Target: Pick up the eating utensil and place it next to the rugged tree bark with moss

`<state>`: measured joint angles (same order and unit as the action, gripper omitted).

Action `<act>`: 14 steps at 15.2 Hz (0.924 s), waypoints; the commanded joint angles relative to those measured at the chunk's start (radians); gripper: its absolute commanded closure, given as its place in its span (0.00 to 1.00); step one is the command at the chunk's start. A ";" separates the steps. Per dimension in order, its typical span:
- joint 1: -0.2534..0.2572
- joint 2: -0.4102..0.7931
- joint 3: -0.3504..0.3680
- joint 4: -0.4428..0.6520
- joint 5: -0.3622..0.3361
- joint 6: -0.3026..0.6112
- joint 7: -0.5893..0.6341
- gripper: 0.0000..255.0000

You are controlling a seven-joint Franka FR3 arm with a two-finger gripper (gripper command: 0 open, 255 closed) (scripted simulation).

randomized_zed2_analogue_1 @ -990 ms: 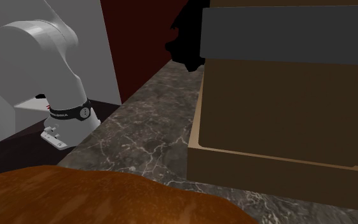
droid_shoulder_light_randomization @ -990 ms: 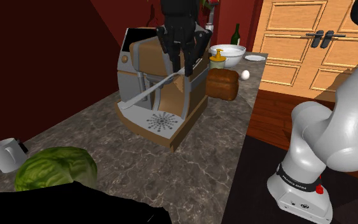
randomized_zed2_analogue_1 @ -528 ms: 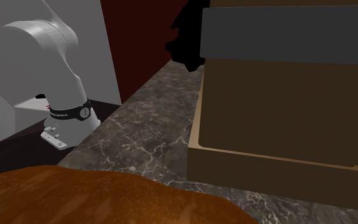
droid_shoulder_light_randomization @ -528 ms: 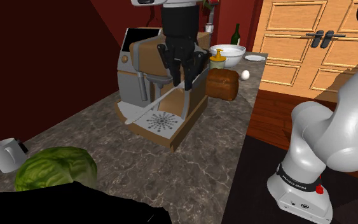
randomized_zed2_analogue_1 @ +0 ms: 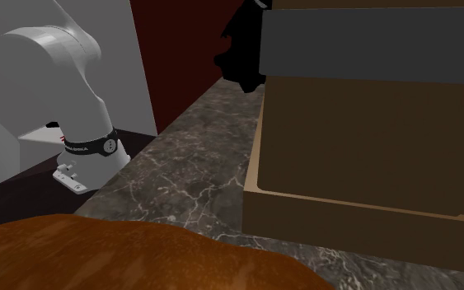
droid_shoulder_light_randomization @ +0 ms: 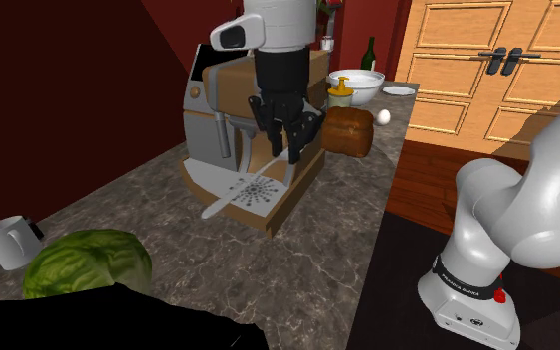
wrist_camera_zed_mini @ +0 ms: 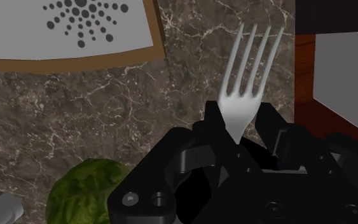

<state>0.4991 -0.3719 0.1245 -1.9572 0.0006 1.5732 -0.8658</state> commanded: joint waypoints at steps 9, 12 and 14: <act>0.002 -0.022 0.000 -0.158 0.003 0.136 0.001 1.00; 0.002 -0.024 0.001 -0.200 0.003 0.177 0.002 1.00; 0.003 -0.024 0.002 -0.227 0.004 0.203 0.003 1.00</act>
<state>0.5023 -0.3974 0.1270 -2.1715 0.0046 1.7620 -0.8623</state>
